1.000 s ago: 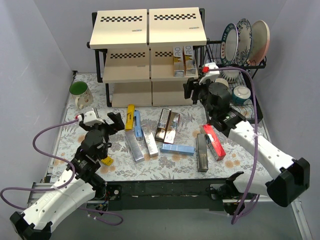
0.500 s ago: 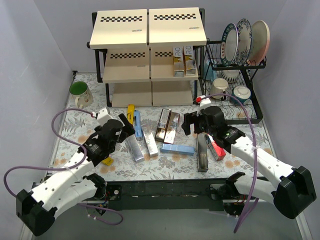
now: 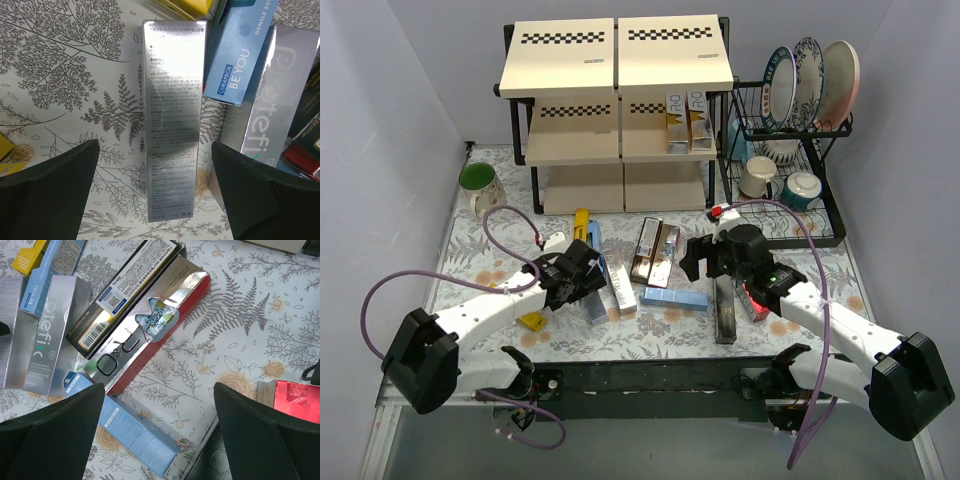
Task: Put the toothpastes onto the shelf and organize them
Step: Pick up the toothpaste from the center of the board.
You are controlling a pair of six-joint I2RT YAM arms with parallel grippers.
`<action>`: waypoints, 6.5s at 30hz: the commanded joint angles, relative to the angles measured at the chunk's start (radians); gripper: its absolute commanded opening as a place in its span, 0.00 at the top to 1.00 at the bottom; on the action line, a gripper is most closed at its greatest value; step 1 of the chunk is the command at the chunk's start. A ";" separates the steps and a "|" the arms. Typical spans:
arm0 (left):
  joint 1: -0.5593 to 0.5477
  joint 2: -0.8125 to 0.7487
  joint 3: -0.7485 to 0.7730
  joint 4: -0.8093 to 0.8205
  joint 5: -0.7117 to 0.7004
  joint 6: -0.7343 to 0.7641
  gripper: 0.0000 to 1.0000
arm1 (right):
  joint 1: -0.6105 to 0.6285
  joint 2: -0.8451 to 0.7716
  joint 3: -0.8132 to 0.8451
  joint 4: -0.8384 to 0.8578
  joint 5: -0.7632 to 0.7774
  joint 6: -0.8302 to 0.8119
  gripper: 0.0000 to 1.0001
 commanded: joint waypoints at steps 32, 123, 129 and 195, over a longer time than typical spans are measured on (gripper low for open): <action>-0.049 -0.334 -0.072 0.447 0.374 0.128 0.72 | 0.007 0.073 -0.099 0.662 -0.470 0.400 0.03; -0.506 -0.053 -0.072 0.972 -0.216 0.709 0.02 | -0.114 0.168 0.272 0.048 -0.172 0.611 0.89; -0.629 0.037 -0.059 1.123 -0.360 1.006 0.02 | -0.107 0.170 0.307 -0.026 -0.178 0.653 0.89; -0.670 0.448 -0.052 2.514 -0.868 2.116 1.00 | -0.013 0.047 0.317 0.038 -0.085 0.655 0.12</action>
